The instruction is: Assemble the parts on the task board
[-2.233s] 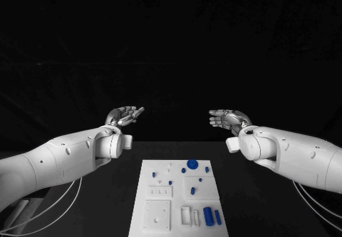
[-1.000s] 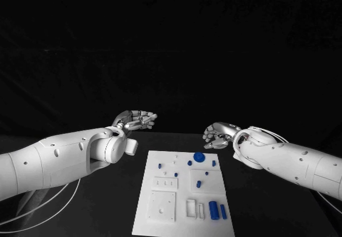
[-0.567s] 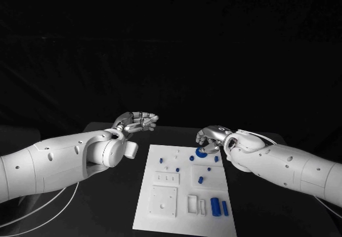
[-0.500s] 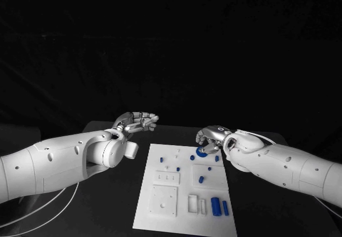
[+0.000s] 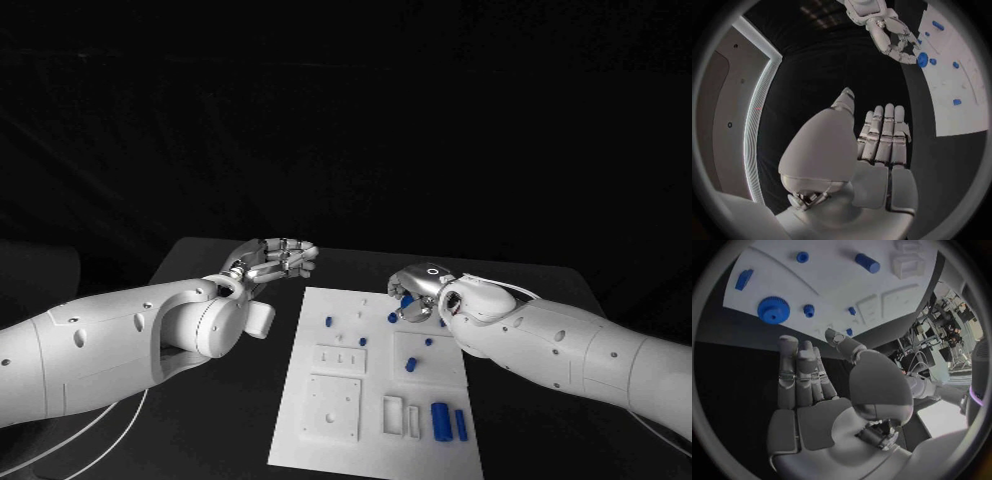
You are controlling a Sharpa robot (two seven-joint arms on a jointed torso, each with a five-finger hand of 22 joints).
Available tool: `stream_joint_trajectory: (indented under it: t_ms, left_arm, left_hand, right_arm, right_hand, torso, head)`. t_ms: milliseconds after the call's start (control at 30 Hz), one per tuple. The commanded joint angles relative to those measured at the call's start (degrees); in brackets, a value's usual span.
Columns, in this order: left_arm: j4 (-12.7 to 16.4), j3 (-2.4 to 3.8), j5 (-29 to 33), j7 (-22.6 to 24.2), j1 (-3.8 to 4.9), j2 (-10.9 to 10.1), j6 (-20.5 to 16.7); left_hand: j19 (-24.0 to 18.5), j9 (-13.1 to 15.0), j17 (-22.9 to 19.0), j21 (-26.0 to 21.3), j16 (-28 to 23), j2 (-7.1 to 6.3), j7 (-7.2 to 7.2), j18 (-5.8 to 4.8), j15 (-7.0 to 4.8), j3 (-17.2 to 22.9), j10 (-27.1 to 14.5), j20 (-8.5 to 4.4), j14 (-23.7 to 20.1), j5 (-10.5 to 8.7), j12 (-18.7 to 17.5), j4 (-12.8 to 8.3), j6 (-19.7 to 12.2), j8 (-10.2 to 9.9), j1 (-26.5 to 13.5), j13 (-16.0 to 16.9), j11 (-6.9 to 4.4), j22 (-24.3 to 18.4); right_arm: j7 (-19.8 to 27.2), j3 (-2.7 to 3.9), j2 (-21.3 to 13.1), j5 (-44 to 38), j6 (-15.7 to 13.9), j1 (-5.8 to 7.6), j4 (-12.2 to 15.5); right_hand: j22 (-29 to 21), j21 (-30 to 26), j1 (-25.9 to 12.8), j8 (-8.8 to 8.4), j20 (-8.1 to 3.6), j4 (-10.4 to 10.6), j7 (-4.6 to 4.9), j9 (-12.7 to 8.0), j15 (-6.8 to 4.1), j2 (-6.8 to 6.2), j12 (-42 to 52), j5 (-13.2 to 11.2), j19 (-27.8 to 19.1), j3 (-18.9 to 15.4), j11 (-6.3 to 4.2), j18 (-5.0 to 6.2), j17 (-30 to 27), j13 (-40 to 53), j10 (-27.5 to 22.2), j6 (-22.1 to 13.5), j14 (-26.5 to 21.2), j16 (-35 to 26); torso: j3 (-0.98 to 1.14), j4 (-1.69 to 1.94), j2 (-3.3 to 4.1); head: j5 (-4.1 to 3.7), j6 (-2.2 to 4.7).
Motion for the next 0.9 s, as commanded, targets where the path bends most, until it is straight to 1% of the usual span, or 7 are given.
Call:
stream_joint_trajectory:
  t_ms: [33, 67, 100, 133, 433, 567, 900]
  left_arm:
    - [0.59, 0.06, -0.81, 0.88, 0.05, -0.23, -0.16]
    - [0.67, 0.07, -0.82, 0.87, 0.06, -0.28, -0.16]
    - [0.71, 0.07, -0.82, 0.86, 0.06, -0.30, -0.12]
    - [0.83, 0.07, -0.82, 0.83, 0.06, -0.37, -0.02]
    - [1.28, 0.09, -0.82, 0.78, 0.06, -0.37, 0.11]
    - [1.68, 0.09, -0.82, 0.68, 0.06, -0.49, 0.09]
    - [1.93, 0.16, -0.82, -0.25, 0.09, -0.77, 0.84]
  left_hand:
    - [0.29, -0.06, -0.07, -0.30, -0.20, -0.11, 0.15, -0.14, -0.05, -0.33, 0.05, -0.07, -0.11, 0.00, -0.24, 0.07, 0.51, -0.31, 0.63, -0.02, 0.30, -0.07]
    - [0.29, -0.07, -0.07, -0.30, -0.20, -0.12, 0.15, -0.14, -0.05, -0.34, 0.05, -0.07, -0.11, 0.00, -0.24, 0.07, 0.51, -0.32, 0.64, -0.02, 0.30, -0.07]
    - [0.30, -0.07, -0.07, -0.30, -0.20, -0.12, 0.15, -0.14, -0.05, -0.35, 0.05, -0.07, -0.10, 0.00, -0.25, 0.07, 0.51, -0.32, 0.64, -0.02, 0.30, -0.07]
    - [0.31, -0.08, -0.07, -0.31, -0.21, -0.12, 0.15, -0.13, -0.05, -0.36, 0.05, -0.07, -0.09, 0.00, -0.26, 0.06, 0.52, -0.32, 0.66, -0.02, 0.30, -0.06]
    - [0.38, -0.16, -0.13, -0.37, -0.27, -0.04, 0.14, -0.11, -0.06, -0.43, 0.09, -0.08, -0.03, 0.16, -0.35, 0.04, 0.58, -0.39, 0.88, -0.02, 0.27, -0.05]
    - [0.43, -0.22, -0.17, -0.43, -0.31, 0.06, 0.14, -0.09, -0.07, -0.49, 0.12, -0.09, 0.04, 0.32, -0.42, 0.00, 0.63, -0.44, 1.14, -0.01, 0.26, -0.05]
    - [0.43, -0.33, -0.24, -0.55, -0.40, 0.24, 0.17, -0.09, 0.02, -0.60, 0.13, -0.05, 0.09, 0.50, -0.53, -0.02, 0.68, -0.53, 1.48, -0.02, 0.30, -0.03]
  right_arm:
    - [-0.94, -0.05, 0.17, -2.76, -0.41, -0.28, -0.47]
    - [-0.95, -0.07, 0.19, -2.81, -0.39, -0.39, -0.57]
    - [-0.93, -0.07, 0.20, -2.85, -0.40, -0.43, -0.62]
    - [-0.83, -0.08, 0.28, -2.90, -0.47, -0.54, -0.72]
    - [-0.89, -0.10, 0.51, -3.76, -0.08, -0.90, -1.23]
    - [-0.75, -0.10, 0.50, -3.80, -0.58, -0.90, -1.54]
    - [-1.61, -0.10, -0.02, -4.88, -1.90, -0.90, -1.29]
  right_hand:
    - [-0.28, -0.26, -0.14, -0.39, -0.56, -0.01, -0.13, -0.05, 0.19, -0.68, -0.30, 0.35, 1.12, 0.30, -0.09, 2.68, -0.19, -0.07, -0.53, -0.16, -0.30, 0.43]
    - [-0.33, -0.29, -0.12, -0.39, -0.55, -0.02, -0.14, -0.05, 0.20, -0.70, -0.30, 0.35, 1.17, 0.32, -0.08, 2.68, -0.23, -0.06, -0.57, -0.17, -0.30, 0.46]
    - [-0.36, -0.31, -0.11, -0.39, -0.55, -0.03, -0.15, -0.05, 0.21, -0.71, -0.30, 0.35, 1.20, 0.34, -0.07, 2.68, -0.25, -0.06, -0.59, -0.18, -0.30, 0.49]
    - [-0.40, -0.34, -0.09, -0.39, -0.55, -0.04, -0.16, -0.04, 0.22, -0.73, -0.29, 0.34, 1.23, 0.36, -0.06, 2.68, -0.29, -0.06, -0.61, -0.18, -0.31, 0.54]
    - [-0.59, -0.47, 0.03, -0.39, -0.54, -0.10, -0.24, -0.02, 0.24, -0.77, -0.25, 0.29, 1.44, 0.46, -0.05, 2.68, -0.48, -0.03, -0.69, -0.20, -0.31, 0.78]
    - [-0.68, -0.55, 0.15, -0.36, -0.54, -0.13, -0.27, 0.00, 0.24, -0.75, -0.23, 0.25, 1.52, 0.56, -0.04, 2.68, -0.58, -0.02, -0.70, -0.16, -0.32, 0.90]
    - [-0.92, -0.73, 0.37, -0.17, -0.42, -0.09, -0.50, 0.11, 0.15, -0.70, -0.08, -0.25, 1.77, 0.99, -0.14, 2.68, -1.02, 0.06, -0.30, 0.19, -0.40, 1.32]
  torso:
    - [-0.20, 0.38, 1.06]
    - [-0.21, 0.41, 1.15]
    - [-0.42, 1.08, 1.57]
    - [-0.73, 1.98, 2.17]
    - [-0.95, 2.09, 3.38]
    - [-0.92, 2.13, 4.02]
    - [-1.08, 2.25, 5.08]
  head:
    - [-0.16, 0.21]
    - [-0.18, 0.19]
    - [-0.83, 0.48]
    - [-1.87, 0.87]
    - [-2.27, 0.97]
    - [-2.76, 1.32]
    - [-3.05, 1.49]
